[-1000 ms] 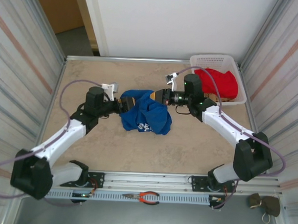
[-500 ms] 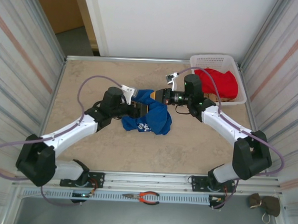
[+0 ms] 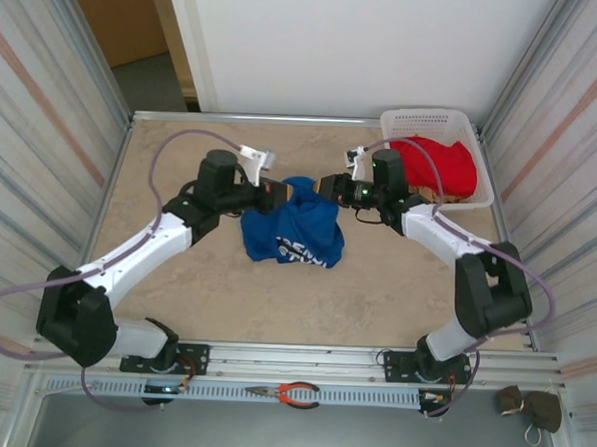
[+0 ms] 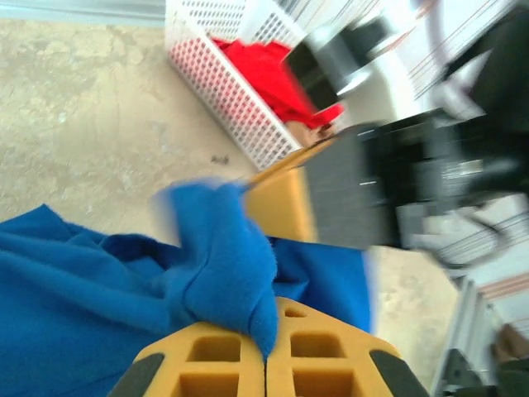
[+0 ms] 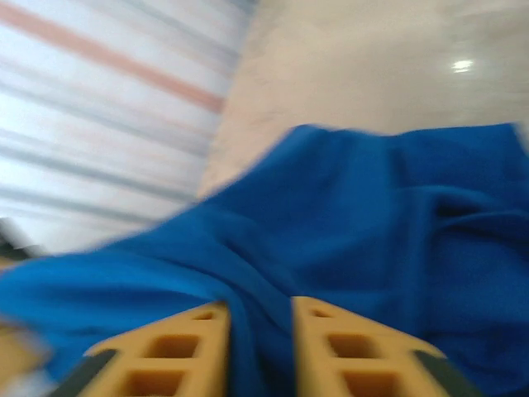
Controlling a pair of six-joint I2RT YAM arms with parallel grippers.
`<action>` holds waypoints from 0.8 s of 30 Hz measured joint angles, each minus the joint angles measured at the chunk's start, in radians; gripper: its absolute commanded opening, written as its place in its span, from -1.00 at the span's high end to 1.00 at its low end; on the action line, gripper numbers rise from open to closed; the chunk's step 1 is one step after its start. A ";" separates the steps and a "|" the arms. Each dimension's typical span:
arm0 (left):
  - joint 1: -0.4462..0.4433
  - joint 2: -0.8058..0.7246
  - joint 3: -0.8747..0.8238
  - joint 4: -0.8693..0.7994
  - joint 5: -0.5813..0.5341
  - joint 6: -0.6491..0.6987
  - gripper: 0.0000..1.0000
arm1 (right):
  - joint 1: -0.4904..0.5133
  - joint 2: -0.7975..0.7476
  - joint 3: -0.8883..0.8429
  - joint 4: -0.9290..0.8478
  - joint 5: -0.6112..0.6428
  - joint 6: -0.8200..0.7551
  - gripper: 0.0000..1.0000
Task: Fold the inside-out t-shirt
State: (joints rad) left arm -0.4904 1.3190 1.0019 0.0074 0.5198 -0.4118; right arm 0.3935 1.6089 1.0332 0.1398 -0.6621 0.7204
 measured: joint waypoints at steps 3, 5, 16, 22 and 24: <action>0.074 -0.007 0.000 0.065 0.139 -0.088 1.00 | -0.014 0.076 0.031 -0.054 0.067 -0.016 -0.01; 0.103 -0.007 -0.002 0.104 0.203 -0.130 1.00 | -0.011 0.072 0.031 -0.101 0.104 -0.022 -0.03; 0.107 -0.008 -0.055 0.155 0.335 -0.142 1.00 | 0.127 -0.280 0.019 -0.264 0.301 -0.083 -0.40; 0.107 -0.008 -0.085 0.163 0.337 -0.143 1.00 | 0.163 -0.240 0.076 -0.316 0.341 -0.108 -0.46; 0.107 -0.008 -0.086 0.164 0.337 -0.142 1.00 | 0.176 -0.200 0.100 -0.330 0.353 -0.119 -0.48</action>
State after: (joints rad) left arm -0.3836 1.3106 0.9161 0.1711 0.8570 -0.5541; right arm 0.5694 1.4086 1.1336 -0.1902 -0.3092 0.6014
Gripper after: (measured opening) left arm 0.054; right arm 0.732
